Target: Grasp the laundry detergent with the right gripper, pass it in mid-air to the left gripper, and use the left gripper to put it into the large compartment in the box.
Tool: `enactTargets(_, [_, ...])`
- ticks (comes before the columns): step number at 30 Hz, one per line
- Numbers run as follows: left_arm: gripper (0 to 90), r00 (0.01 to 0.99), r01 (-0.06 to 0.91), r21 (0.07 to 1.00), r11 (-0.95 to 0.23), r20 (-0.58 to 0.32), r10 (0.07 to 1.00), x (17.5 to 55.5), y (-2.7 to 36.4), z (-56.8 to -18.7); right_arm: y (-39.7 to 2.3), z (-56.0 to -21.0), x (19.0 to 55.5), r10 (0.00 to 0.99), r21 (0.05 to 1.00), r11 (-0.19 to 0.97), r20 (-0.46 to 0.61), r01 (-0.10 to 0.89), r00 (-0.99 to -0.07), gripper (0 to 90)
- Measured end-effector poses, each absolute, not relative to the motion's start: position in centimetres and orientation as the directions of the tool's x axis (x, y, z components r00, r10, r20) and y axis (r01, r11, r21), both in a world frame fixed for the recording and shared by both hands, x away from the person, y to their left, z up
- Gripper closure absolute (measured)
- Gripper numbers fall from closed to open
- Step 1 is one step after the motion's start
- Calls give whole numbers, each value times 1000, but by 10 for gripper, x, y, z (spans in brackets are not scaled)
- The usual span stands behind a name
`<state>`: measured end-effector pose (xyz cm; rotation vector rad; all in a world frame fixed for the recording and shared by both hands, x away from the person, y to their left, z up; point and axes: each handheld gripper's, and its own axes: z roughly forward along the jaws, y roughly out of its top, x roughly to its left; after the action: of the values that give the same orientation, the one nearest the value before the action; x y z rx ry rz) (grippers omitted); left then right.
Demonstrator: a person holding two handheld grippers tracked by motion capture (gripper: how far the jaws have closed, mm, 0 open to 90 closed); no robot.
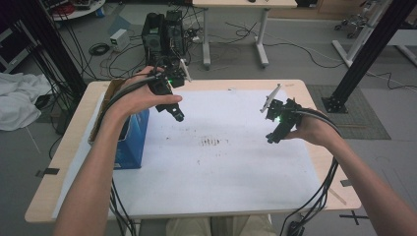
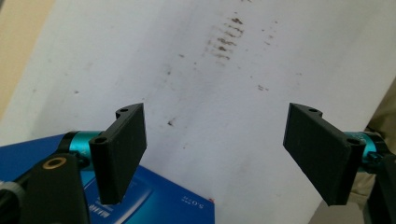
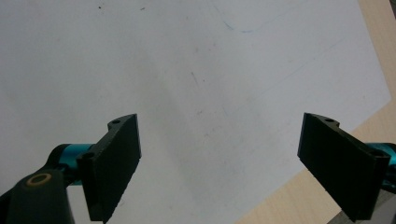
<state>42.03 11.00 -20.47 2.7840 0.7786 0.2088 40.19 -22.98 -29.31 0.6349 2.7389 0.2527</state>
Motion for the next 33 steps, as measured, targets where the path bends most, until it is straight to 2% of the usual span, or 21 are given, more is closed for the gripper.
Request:
enactTargets(1, [216, 880, 451, 248, -858, 39, 474, 420, 93, -218, -230, -293, 401, 455, 242, 885, -265, 398, -850, 125])
enactTargets(2, [216, 855, 482, 265, -835, 66, 514, 421, 104, -209, -230, -293, 401, 454, 242, 885, -264, 398, -851, 125])
enactTargets(3, [216, 885, 443, 249, -861, 31, 464, 420, 86, -225, -231, -293, 401, 456, 243, 884, -264, 399, -850, 125])
enactTargets(5, [216, 872, 462, 253, -850, 47, 488, 420, 95, -215, -230, -292, 400, 452, 243, 886, -265, 395, -852, 125])
enactTargets(7, [216, 898, 423, 237, -875, 16, 439, 421, 77, -232, -230, -292, 401, 449, 241, 888, -265, 392, -853, 125])
enactTargets(9, [216, 884, 445, 248, -860, 33, 466, 420, 88, -222, -230, -292, 401, 448, 241, 888, -264, 391, -854, 125])
enactTargets(11, [216, 908, 407, 230, -884, 6, 420, 421, 68, -237, -230, -292, 401, 447, 240, 889, -264, 391, -855, 125])
enactTargets(14, [216, 904, 413, 232, -881, 11, 427, 421, 70, -236, -230, -288, 400, 449, 244, 887, -267, 391, -852, 125])
enactTargets(15, [216, 920, 383, 216, -898, -1, 392, 420, 61, -241, -230, -288, 400, 449, 245, 888, -268, 390, -852, 125])
enactTargets(20, [216, 920, 382, 220, -897, 0, 392, 420, 58, -243, -232, -285, 401, 452, 255, 885, -268, 390, -851, 125])
enactTargets(21, [216, 899, 423, 240, -874, 12, 438, 421, 75, -233, -233, -284, 400, 457, 252, 883, -265, 396, -849, 125])
enactTargets(22, [216, 922, 379, 215, -900, -7, 387, 418, 56, -246, -230, -289, 400, 448, 243, 888, -267, 390, -853, 125])
enactTargets(33, [216, 923, 378, 213, -901, -11, 385, 416, 55, -248, -232, -284, 400, 446, 249, 889, -270, 385, -853, 125])
